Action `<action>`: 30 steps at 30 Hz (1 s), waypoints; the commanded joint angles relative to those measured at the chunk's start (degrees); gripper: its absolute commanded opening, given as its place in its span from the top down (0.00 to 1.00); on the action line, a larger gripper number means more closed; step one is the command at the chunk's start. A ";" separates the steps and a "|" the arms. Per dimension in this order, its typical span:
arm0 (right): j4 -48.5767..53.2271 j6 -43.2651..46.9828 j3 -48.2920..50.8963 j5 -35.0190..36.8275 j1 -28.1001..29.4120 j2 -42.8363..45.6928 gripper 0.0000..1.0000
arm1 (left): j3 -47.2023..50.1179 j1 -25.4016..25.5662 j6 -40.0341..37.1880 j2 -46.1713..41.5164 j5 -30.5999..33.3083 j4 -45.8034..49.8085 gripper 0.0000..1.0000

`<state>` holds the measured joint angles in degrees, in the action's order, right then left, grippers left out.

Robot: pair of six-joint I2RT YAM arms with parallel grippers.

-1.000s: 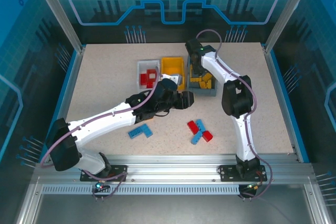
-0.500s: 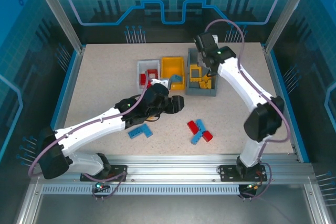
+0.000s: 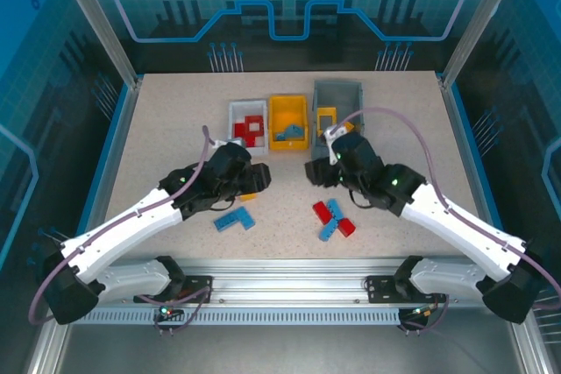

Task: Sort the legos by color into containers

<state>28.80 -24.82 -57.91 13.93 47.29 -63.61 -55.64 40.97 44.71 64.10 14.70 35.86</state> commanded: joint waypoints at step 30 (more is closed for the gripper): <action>-16.67 -5.20 6.27 -4.61 17.00 -5.02 0.27 | 7.06 -20.42 -4.10 26.49 -7.14 -10.32 0.39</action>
<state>13.80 -29.23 -50.96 8.54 63.88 -68.27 -49.32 21.23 41.60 89.34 6.63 26.52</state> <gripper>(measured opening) 0.728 0.617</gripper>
